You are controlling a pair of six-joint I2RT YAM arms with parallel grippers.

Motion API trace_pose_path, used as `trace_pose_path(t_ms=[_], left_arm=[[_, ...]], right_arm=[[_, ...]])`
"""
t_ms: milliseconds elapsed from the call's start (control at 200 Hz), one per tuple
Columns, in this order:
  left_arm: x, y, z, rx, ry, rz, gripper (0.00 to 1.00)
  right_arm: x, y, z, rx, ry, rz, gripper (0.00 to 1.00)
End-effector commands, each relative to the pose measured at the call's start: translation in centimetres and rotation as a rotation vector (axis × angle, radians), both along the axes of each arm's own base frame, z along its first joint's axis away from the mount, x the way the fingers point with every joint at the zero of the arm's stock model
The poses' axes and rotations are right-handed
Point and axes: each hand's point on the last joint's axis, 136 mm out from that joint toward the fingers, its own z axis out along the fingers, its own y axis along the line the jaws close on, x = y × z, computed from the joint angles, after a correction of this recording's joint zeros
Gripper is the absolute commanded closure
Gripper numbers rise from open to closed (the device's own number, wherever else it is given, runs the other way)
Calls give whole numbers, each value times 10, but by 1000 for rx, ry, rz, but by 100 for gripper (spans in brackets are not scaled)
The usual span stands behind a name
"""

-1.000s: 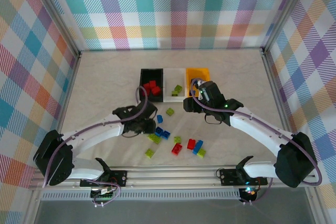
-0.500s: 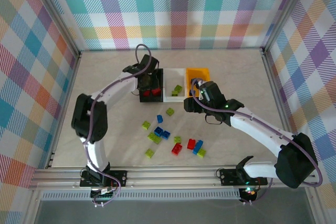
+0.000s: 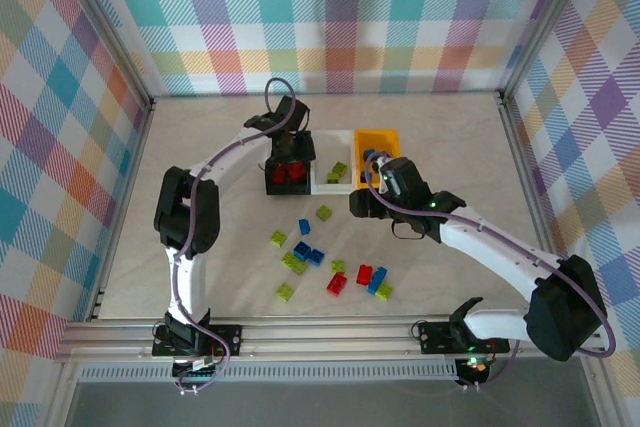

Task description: Sort the legos into containers by color

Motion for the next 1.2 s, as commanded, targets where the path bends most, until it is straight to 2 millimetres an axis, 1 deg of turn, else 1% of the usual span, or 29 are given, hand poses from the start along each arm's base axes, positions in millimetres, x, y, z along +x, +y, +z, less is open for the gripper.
trace_pose_path(t_ms=[0, 55, 135, 225, 235, 265, 295, 360, 410, 470, 535, 595, 660, 725, 875, 1010, 1120, 1195], left_arm=[[-16, 1, 53, -113, -84, -7, 26], [-28, 3, 67, -145, -115, -12, 24], [-50, 16, 77, -147, -131, -9, 20], [-73, 37, 85, -139, -152, 14, 14], [-75, 39, 86, -140, -154, 18, 14], [-80, 46, 88, -147, -160, 30, 11], [-85, 55, 89, -155, -158, 50, 4], [-92, 73, 93, -182, -164, 90, 0], [-95, 87, 95, -185, -168, 127, 0], [-98, 102, 99, -183, -179, 161, 0], [-101, 115, 101, -182, -181, 194, 0], [-102, 122, 101, -189, -182, 213, 0], [-103, 129, 100, -187, -182, 238, 0], [-102, 132, 97, -201, -177, 248, 0], [-100, 127, 92, -248, -157, 240, 0], [-98, 127, 90, -253, -155, 244, 0], [-97, 129, 92, -258, -160, 250, 0], [-96, 129, 94, -260, -165, 250, 0]], right_arm=[[-14, 22, 4, 17, -15, 109, 27], [-26, 38, 0, 11, -4, 178, 28], [-50, 63, -12, -16, 19, 290, 28], [-83, 91, -29, -63, 55, 425, 29], [-90, 96, -32, -73, 64, 450, 28], [-101, 105, -39, -94, 76, 495, 28], [-112, 115, -45, -116, 82, 537, 28], [-133, 132, -60, -181, 88, 610, 28], [-145, 145, -68, -222, 78, 653, 27], [-154, 159, -77, -265, 67, 685, 27], [-161, 173, -80, -280, 58, 712, 27], [-166, 185, -85, -294, 55, 733, 27], [-170, 194, -92, -320, 58, 749, 27], [-171, 197, -101, -363, 63, 747, 28], [-167, 193, -119, -439, 76, 727, 30], [-172, 196, -126, -455, 85, 746, 33], [-175, 197, -133, -486, 87, 759, 39], [-176, 195, -137, -496, 90, 761, 48]])
